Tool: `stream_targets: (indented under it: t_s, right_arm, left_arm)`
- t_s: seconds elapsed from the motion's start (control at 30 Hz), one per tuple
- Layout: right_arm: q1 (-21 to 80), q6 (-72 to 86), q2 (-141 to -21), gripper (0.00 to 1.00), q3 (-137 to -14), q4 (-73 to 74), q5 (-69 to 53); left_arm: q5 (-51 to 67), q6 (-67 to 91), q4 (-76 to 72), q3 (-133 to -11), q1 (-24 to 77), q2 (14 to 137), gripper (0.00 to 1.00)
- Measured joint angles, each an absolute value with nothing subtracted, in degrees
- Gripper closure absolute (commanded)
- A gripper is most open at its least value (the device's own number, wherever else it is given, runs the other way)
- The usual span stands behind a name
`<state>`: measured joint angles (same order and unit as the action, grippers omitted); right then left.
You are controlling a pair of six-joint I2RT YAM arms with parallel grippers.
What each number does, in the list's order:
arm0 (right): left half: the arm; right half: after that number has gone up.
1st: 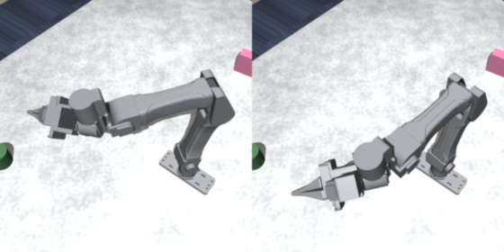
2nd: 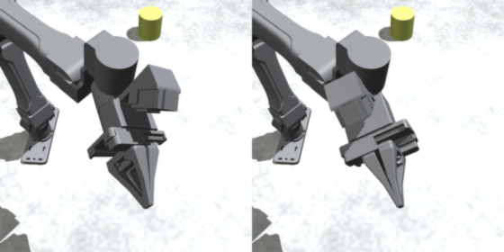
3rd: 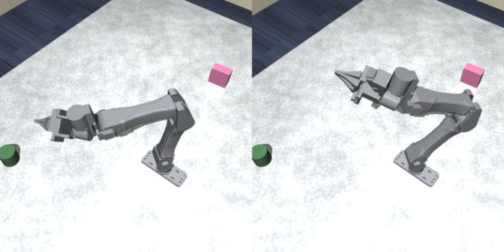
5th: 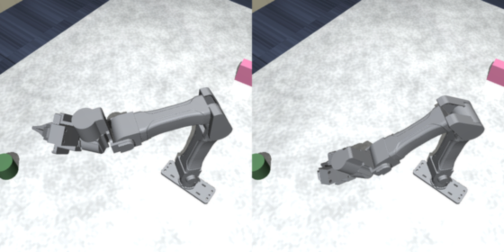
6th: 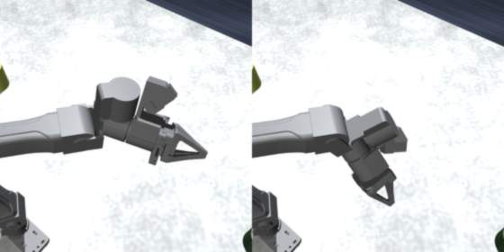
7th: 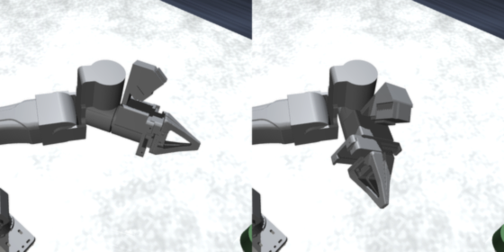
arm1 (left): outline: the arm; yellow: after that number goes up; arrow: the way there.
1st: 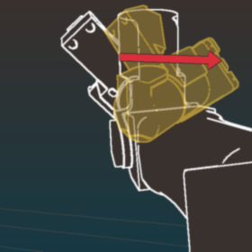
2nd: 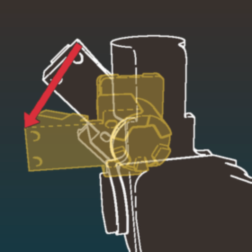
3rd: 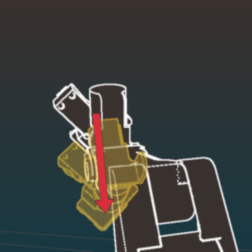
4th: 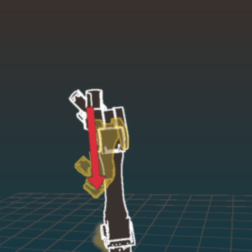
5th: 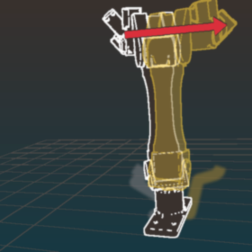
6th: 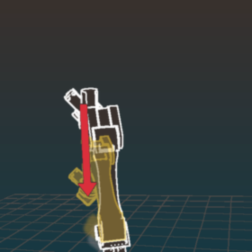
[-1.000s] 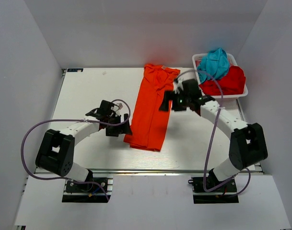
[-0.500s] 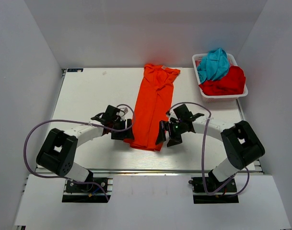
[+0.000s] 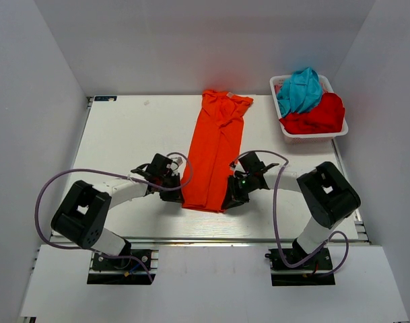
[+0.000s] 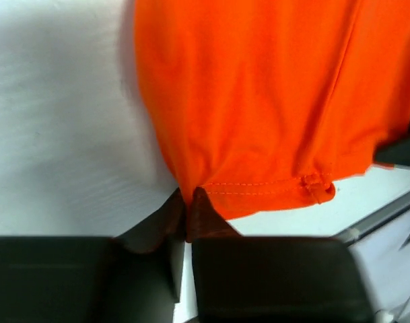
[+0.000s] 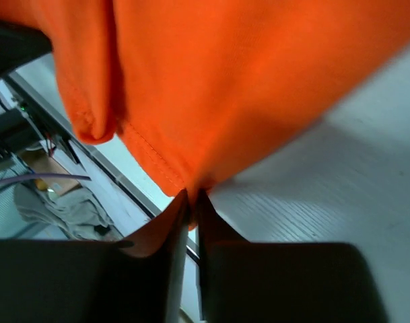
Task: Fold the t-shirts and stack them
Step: Grab the bottom of the folded rectangular tshirt with both arms, then fold the folded rectangular tshirt in 1/3 of the way
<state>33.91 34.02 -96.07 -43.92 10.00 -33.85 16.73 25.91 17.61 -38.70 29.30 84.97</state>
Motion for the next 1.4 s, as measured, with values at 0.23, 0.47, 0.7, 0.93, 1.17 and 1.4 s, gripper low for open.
stream_targets:
  t_s: [0.23,0.47,0.7,0.93,1.17,1.4]
  right_arm:
    - [34.7,34.5,-95.8,1.00,-42.4,9.7,-33.5]
    - [36.1,33.2,-90.9,1.00,-42.3,11.4,-33.3]
    - [36.0,31.9,-89.3,1.00,-46.4,15.2,-30.3]
    - [34.5,30.6,-91.8,1.00,-55.3,19.0,-26.0]
    - [30.1,30.1,-97.7,1.00,-65.8,21.7,-23.7]
    - [25.6,28.1,-103.4,1.00,-75.7,24.4,-21.8]
  left_arm:
    - [19.4,26.4,17.6,-36.9,30.4,83.4,1.00]
    - [22.7,25.5,20.8,-36.3,31.6,79.4,1.00]
    - [23.1,24.2,25.7,-43.5,31.6,79.4,1.00]
    - [19.5,24.0,27.3,-56.9,30.9,86.3,1.00]
    - [12.1,24.5,29.0,-71.6,30.5,98.6,1.00]
    - [8.4,23.6,31.7,-86.5,28.9,109.1,1.00]
